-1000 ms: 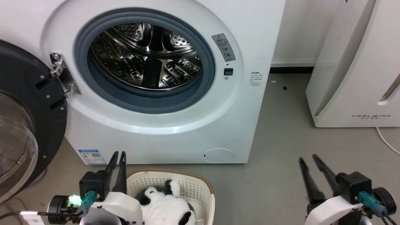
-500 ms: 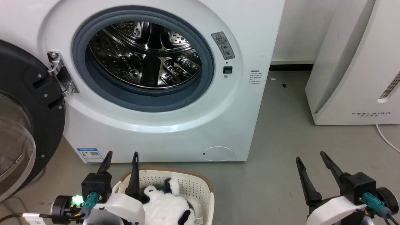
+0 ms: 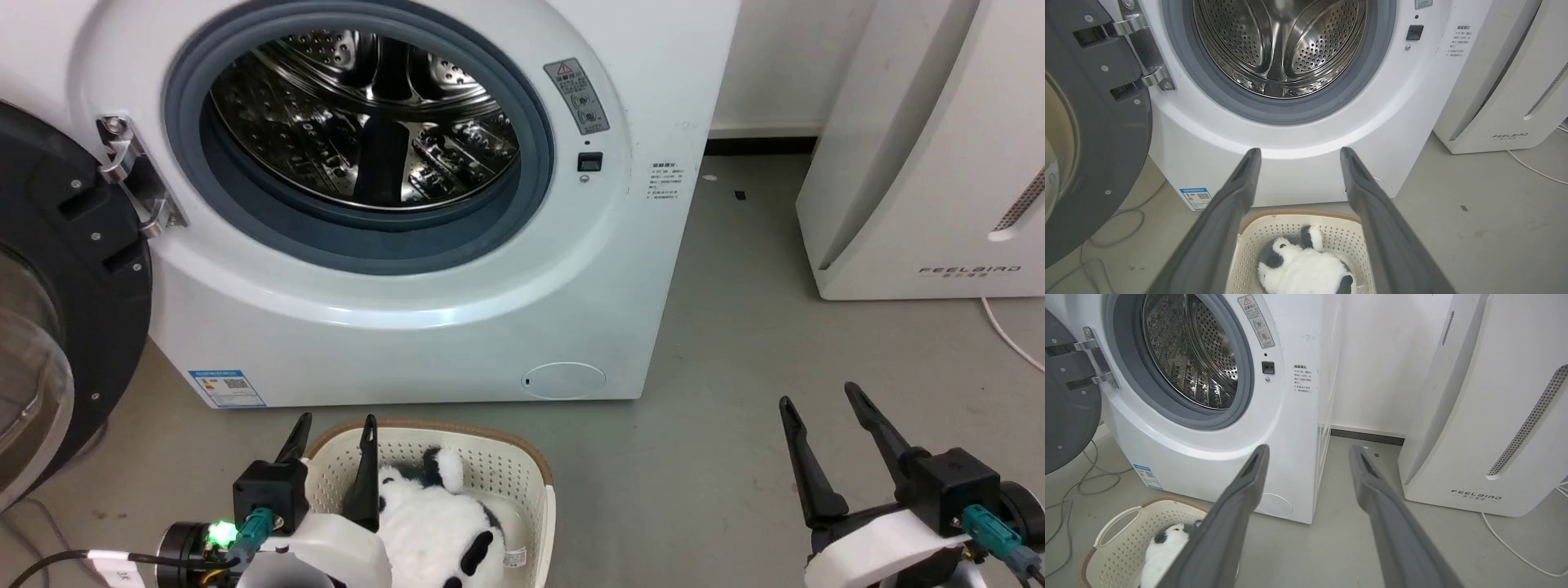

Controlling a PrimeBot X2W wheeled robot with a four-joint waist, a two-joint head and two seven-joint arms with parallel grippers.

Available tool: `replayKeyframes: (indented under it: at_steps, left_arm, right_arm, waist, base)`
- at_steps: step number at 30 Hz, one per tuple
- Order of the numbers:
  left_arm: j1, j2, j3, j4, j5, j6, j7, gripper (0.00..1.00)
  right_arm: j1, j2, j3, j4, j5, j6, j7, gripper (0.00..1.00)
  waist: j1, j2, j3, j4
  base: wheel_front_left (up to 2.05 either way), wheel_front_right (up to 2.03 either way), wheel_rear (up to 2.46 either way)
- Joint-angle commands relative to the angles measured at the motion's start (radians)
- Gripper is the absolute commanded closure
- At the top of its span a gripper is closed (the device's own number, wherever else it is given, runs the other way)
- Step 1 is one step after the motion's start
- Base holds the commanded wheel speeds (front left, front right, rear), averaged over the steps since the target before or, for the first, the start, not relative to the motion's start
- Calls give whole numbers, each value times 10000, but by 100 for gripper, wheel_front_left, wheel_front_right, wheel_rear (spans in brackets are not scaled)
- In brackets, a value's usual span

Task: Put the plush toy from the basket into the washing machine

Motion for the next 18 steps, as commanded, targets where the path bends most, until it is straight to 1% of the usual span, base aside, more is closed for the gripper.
replayKeyframes:
  at_steps: [1,18]
  left_arm:
    - [-182,4,-48,156,-83,4,-93,0]
    - [-1215,191,-393,2047,-357,-179,-33,0]
  right_arm:
    - [-84,-1,-5,-112,71,-2,-96,0]
    - [-364,-1,96,-328,119,-4,-449,0]
  waist:
    - [0,0,90,-31]
    - [0,0,1177,-371]
  base:
    - [0,0,0]
    - [0,0,0]
